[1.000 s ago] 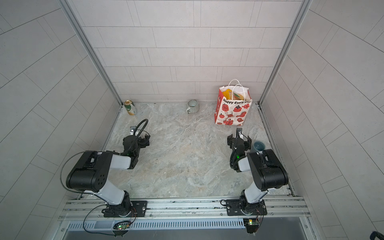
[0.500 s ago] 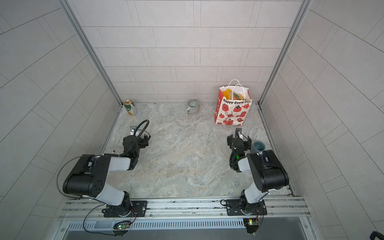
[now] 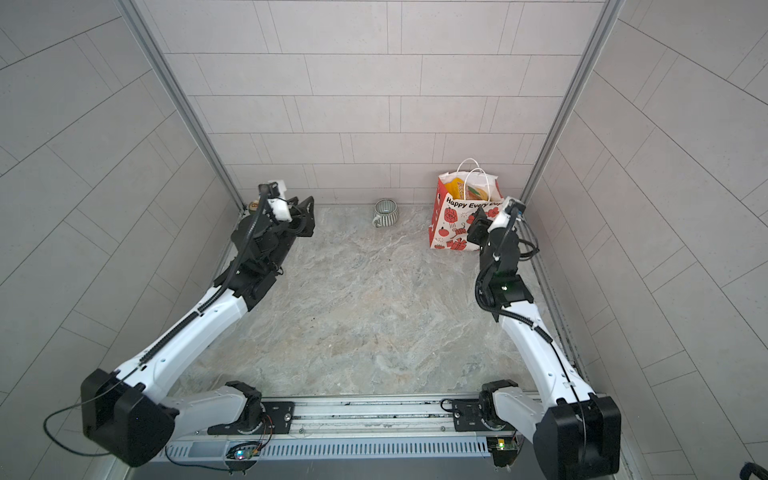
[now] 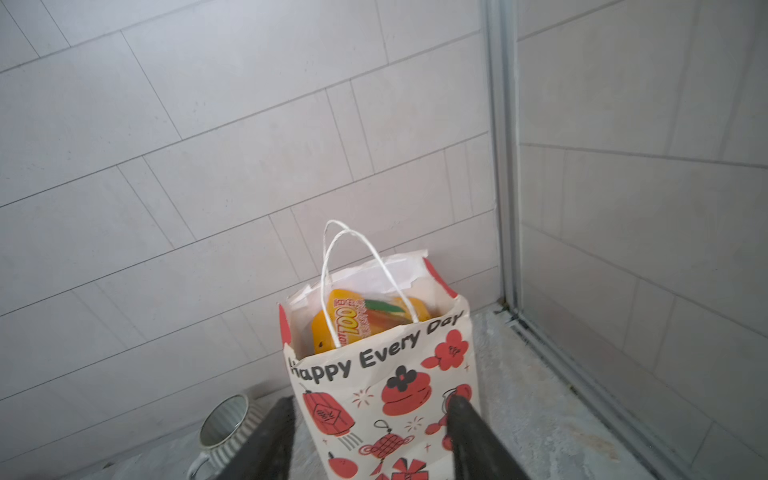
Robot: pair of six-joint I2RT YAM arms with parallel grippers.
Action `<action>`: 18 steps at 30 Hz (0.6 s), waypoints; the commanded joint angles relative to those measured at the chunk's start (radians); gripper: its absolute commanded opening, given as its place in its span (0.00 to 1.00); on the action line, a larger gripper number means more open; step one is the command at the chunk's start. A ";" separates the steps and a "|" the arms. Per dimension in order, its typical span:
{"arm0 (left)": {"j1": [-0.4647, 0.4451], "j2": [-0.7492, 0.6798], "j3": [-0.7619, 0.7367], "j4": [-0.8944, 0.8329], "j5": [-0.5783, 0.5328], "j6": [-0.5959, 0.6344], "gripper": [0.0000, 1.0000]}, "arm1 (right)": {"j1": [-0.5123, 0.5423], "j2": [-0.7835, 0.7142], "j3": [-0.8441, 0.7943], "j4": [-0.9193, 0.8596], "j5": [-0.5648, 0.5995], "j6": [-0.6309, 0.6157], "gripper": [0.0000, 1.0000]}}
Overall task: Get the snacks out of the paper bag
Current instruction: 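Raise both arms and reach the grippers toward the paper bag handles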
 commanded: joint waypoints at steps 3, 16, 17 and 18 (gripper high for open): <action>-0.109 0.216 0.205 -0.300 0.100 0.013 0.27 | -0.206 0.174 0.312 -0.409 -0.280 0.037 0.24; -0.154 0.413 0.315 -0.235 0.205 0.001 0.07 | -0.386 0.732 0.921 -0.697 -0.426 -0.092 0.01; -0.155 0.422 0.321 -0.236 0.206 0.000 0.07 | -0.387 0.781 0.970 -0.706 -0.436 -0.106 0.01; -0.154 0.433 0.329 -0.241 0.206 -0.001 0.06 | -0.387 0.831 1.028 -0.724 -0.449 -0.116 0.03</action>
